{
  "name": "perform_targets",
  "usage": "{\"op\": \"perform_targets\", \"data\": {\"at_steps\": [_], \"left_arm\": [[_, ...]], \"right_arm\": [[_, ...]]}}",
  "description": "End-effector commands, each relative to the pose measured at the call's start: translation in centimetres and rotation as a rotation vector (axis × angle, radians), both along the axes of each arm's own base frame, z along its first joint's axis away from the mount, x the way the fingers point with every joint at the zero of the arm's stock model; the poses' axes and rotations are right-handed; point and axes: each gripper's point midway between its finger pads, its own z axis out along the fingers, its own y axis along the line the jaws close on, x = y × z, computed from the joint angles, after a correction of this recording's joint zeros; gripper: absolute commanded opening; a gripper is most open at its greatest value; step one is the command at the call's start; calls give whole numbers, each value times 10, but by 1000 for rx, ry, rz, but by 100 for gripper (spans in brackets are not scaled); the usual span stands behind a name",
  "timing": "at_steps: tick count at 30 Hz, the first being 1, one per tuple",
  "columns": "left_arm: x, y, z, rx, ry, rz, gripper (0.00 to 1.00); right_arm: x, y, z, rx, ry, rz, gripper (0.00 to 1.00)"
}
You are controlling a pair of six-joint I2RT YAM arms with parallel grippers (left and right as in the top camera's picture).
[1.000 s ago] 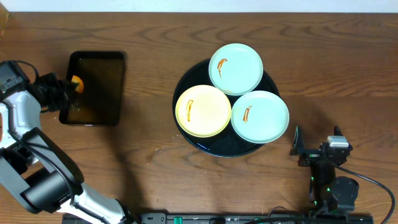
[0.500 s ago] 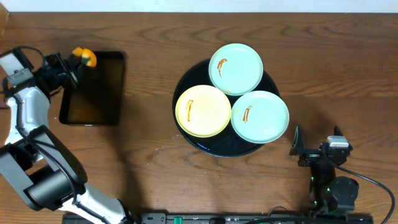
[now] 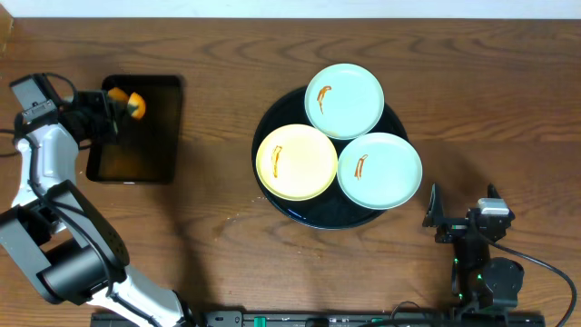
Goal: Clean dirty plates on tray and stack at the side
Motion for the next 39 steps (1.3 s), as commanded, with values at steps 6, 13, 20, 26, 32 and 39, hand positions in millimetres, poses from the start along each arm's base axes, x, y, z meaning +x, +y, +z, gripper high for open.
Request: {"op": "perform_targets", "data": {"at_steps": [6, 13, 20, 26, 32, 39], "left_arm": [[-35, 13, -49, 306, 301, 37, 7], [0, -8, -2, 352, 52, -136, 8], [8, -22, 109, 418, -243, -132, 7], [-14, 13, 171, 799, -275, 10, 7], [-2, 26, 67, 997, 7, -122, 8], [13, 13, -17, 883, 93, -289, 7]], "right_arm": [[0, -4, -1, -11, 1, -13, 99], [0, -4, -1, -11, 1, -13, 99], [0, -4, -1, -11, 1, -13, 99], [0, -4, -1, -11, 1, -13, 99], [0, -4, -1, -11, 1, -13, 99], [0, -4, -1, -11, 1, -13, 99]]}}
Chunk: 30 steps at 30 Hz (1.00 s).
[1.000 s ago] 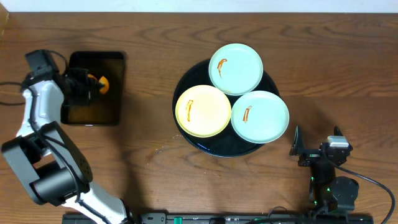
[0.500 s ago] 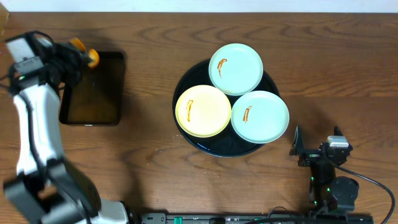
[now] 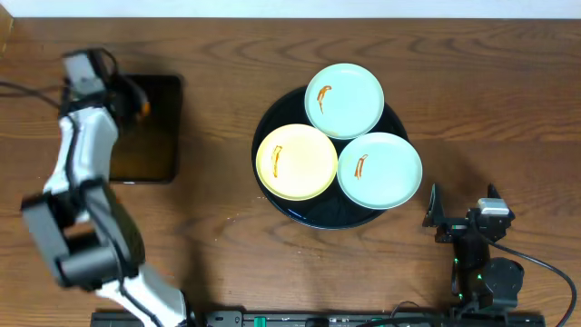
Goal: Clean dirty plates on tray and stack at the side
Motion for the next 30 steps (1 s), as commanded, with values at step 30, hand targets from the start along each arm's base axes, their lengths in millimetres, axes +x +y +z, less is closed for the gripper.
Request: {"op": "perform_targets", "data": {"at_steps": [30], "left_arm": [[-29, 2, 224, 172, -484, -69, 8]], "right_arm": [[0, -4, -1, -11, 1, -13, 99]]}}
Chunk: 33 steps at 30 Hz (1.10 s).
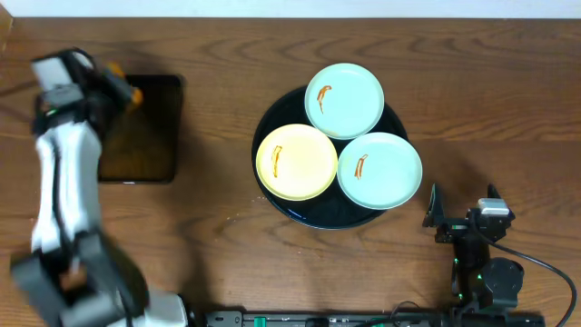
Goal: Clean dirty plates on tray and stack at the side
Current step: 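Carry the sponge with the left gripper onto the yellow plate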
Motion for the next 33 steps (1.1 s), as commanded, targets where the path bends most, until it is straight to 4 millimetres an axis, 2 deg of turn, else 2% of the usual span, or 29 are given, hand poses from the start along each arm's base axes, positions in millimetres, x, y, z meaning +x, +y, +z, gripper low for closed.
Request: {"op": "perform_targets", "data": {"at_steps": [1, 2, 3, 5, 7, 8, 9, 10, 11, 12, 13, 14, 15, 17, 18, 19, 20, 21, 25, 26, 28, 30, 33], "left_arm": [[-32, 14, 145, 213, -284, 104, 7], [-40, 16, 156, 246, -299, 125, 7], [-43, 17, 159, 267, -299, 132, 8], [-42, 20, 146, 292, -262, 132, 8], [-32, 30, 93, 275, -137, 143, 7], [-24, 33, 58, 251, -60, 135, 7], [-21, 34, 39, 238, -18, 130, 7], [-16, 36, 6, 215, 55, 121, 8], [-14, 37, -19, 201, 112, 110, 7], [-14, 37, -55, 187, 200, 83, 7], [-18, 35, -73, 169, 251, 70, 7], [-21, 32, -76, 150, 276, 59, 7], [-21, 31, -63, 151, 257, 58, 7], [-19, 24, -24, 145, 181, 39, 7], [-20, 19, 2, 144, 126, 26, 7], [-23, 14, 38, 156, 47, 18, 8], [-27, 11, 62, 172, -8, 17, 7], [-39, 6, 107, 210, -108, 25, 7], [-83, -12, 195, 278, -323, 46, 7], [-94, -19, 204, 282, -341, 40, 7], [-105, -39, 204, 249, -336, -6, 7], [-108, -71, 187, 126, -292, -85, 8], [-112, -137, 134, -90, -101, -266, 7]], "right_arm": [[0, -4, -1, -11, 1, -13, 99], [0, -4, -1, -11, 1, -13, 99], [0, -4, -1, -11, 1, -13, 99], [0, -4, -1, -11, 1, -13, 99], [0, -4, -1, -11, 1, -13, 99], [0, -4, -1, -11, 1, -13, 99], [0, -4, -1, -11, 1, -13, 99], [0, -4, -1, -11, 1, -13, 99], [0, -4, -1, -11, 1, -13, 99], [0, -4, -1, -11, 1, -13, 99], [0, -4, -1, -11, 1, -13, 99], [0, -4, -1, -11, 1, -13, 99], [0, -4, -1, -11, 1, -13, 99], [0, -4, -1, -11, 1, -13, 99], [0, -4, -1, -11, 1, -13, 99], [0, -4, -1, -11, 1, -13, 99], [0, -4, -1, -11, 1, -13, 99], [0, -4, -1, -11, 1, -13, 99], [0, -4, -1, -11, 1, -13, 99], [0, -4, -1, -11, 1, -13, 99], [0, -4, -1, -11, 1, -13, 99], [0, -4, -1, -11, 1, -13, 99], [0, -4, -1, -11, 1, -13, 99]]}}
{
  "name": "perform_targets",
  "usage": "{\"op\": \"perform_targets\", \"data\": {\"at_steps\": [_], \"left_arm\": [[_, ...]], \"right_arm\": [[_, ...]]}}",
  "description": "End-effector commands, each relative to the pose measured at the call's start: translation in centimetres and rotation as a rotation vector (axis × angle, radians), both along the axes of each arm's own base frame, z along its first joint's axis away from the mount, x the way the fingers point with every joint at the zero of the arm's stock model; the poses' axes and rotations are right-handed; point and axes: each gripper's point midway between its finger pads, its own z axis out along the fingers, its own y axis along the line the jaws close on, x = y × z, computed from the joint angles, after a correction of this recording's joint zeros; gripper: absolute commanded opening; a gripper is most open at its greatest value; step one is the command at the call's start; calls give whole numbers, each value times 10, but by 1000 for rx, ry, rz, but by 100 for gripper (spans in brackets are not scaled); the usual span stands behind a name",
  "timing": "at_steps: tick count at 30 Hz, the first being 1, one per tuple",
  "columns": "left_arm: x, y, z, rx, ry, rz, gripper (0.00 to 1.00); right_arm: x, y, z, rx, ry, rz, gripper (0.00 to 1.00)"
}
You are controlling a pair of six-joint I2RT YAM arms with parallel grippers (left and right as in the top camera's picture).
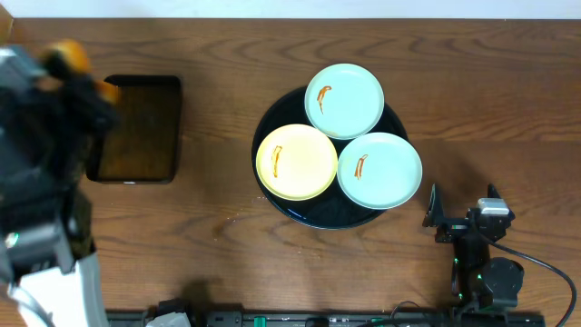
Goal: Clean dirty plates on tray and stack at the side
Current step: 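Carry the sponge with the left gripper onto the yellow plate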
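Three dirty plates lie on a round black tray (313,216): a teal plate (349,104) at the back, a yellow plate (304,168) at the front left and a second teal plate (386,173) at the front right. Each carries an orange-brown smear. My left gripper (91,77) is raised high near the camera at the far left, blurred, shut on an orange sponge (69,55) that sticks out on both sides of the fingers. My right gripper (432,211) rests by the front right edge, far from the plates.
A black rectangular tray (136,127) lies at the left, partly under my left arm. The wooden table (218,109) stretches between it and the round tray. Small crumbs dot the wood at the front of the round tray.
My left arm has risen towards the camera and shifted to the left edge, carrying the sponge off the rectangular tray's corner. Plates and right arm are unchanged.
My left gripper first held the orange sponge over the rectangular tray's back part. Then it was at the tray's back left corner, and later higher there. Now it is lifted well above the table at the far left. The plates have stayed put.
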Motion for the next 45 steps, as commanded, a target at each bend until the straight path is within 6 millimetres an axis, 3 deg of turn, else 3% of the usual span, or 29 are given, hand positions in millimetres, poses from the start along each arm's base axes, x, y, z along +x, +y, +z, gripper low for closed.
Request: {"op": "perform_targets", "data": {"at_steps": [1, 5, 6, 7, 9, 15, 19, 25, 30, 31, 33, 37, 42, 43, 45], "left_arm": [[9, -73, -82, -223, 291, -231, 7], [4, -141, -151, -233, 556, -411, 8], [4, -148, -159, -229, 582, -428, 7], [6, -173, -186, -215, 668, -486, 7], [10, -196, -214, -199, 745, -534, 7], [8, -233, -302, -153, 967, -566, 7], [3, -250, -337, -131, 1037, -592, 7], [9, -273, -340, -96, 972, -650, 7], [15, -259, -348, 47, 954, -574, 8], [15, -260, -348, 48, 953, -577, 13], [15, -262, -347, 50, 949, -582, 34], [18, -265, -342, 36, 933, -591, 52], [25, -283, -301, -30, 837, -674, 57], [28, -282, -276, -37, 772, -678, 58], [31, -277, -250, -42, 703, -682, 58]], "right_arm": [[0, -4, -1, -11, 1, -13, 99], [0, -4, -1, -11, 1, -13, 99], [0, -4, -1, -11, 1, -13, 99], [0, -4, -1, -11, 1, -13, 99], [0, -4, -1, -11, 1, -13, 99], [0, -4, -1, -11, 1, -13, 99], [0, -4, -1, -11, 1, -13, 99], [0, -4, -1, -11, 1, -13, 99], [0, -4, -1, -11, 1, -13, 99], [0, -4, -1, -11, 1, -13, 99], [0, -4, -1, -11, 1, -13, 99], [0, -4, -1, -11, 1, -13, 99], [0, -4, -1, -11, 1, -14, 99], [0, -3, 1, -11, -4, -13, 99], [0, -3, 4, 26, -19, -11, 99]]}}
